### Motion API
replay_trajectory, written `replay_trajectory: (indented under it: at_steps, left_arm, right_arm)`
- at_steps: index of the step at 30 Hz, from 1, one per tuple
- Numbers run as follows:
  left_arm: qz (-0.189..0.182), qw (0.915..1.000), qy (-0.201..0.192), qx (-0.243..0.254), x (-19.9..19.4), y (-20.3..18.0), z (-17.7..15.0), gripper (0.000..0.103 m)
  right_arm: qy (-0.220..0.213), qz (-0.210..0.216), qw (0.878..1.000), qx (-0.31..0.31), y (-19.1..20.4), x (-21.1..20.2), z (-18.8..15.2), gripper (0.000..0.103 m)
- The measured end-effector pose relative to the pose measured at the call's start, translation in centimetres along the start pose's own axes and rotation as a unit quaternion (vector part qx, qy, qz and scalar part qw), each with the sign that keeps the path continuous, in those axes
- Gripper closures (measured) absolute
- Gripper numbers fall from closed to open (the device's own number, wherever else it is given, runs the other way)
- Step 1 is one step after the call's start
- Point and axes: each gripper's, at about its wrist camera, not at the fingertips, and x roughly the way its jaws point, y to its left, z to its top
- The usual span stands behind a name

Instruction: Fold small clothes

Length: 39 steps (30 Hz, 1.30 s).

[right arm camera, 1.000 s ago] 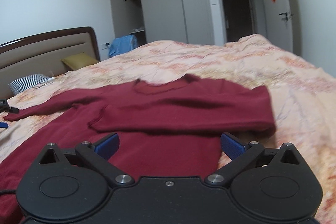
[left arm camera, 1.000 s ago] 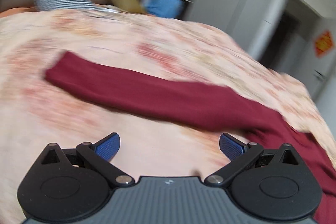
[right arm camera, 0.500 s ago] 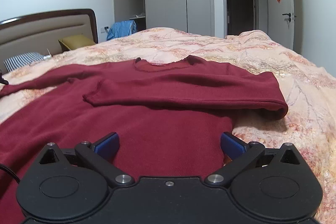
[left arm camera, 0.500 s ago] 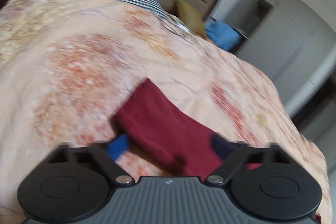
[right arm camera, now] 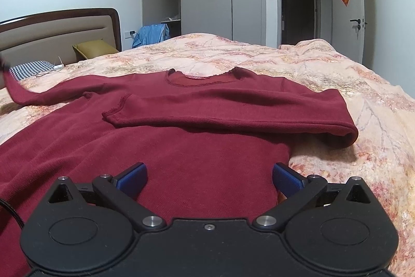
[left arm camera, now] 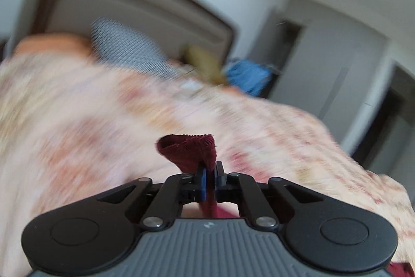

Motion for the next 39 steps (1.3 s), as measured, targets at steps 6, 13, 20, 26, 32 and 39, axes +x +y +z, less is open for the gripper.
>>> replay_trajectory:
  at_steps: [6, 13, 20, 26, 32, 39]
  left_arm:
    - [-0.141, 0.9818, -0.043, 0.120, -3.9, -11.3, 1.4, 0.097]
    - [-0.271, 0.9312, -0.027, 0.243, -7.4, -24.9, -4.7, 0.097]
    - [-0.337, 0.9004, 0.081, 0.263, -5.9, -32.7, -15.0, 0.097]
    - [-0.347, 0.8870, 0.189, 0.239, -3.4, -30.8, -21.2, 0.097]
    - [-0.354, 0.8756, 0.222, 0.243, -4.4, -27.2, -22.4, 0.057]
    - [-0.354, 0.8771, 0.221, 0.238, -5.7, -25.3, -19.9, 0.022]
  right_arm:
    - [-0.008, 0.007, 1.000, 0.012, -0.5, -0.3, -0.1, 0.000]
    - [-0.018, 0.015, 0.999, 0.031, -1.1, -0.7, -0.2, 0.000]
    - [-0.026, 0.022, 0.997, 0.063, -1.9, -1.0, -0.4, 0.000]
    - [-0.034, 0.033, 0.993, 0.108, -3.2, -1.3, -0.7, 0.000]
    - [-0.035, 0.035, 0.992, 0.120, -3.3, -1.3, -0.7, 0.000]
    - [-0.031, 0.032, 0.992, 0.119, -3.2, -1.0, -0.7, 0.000]
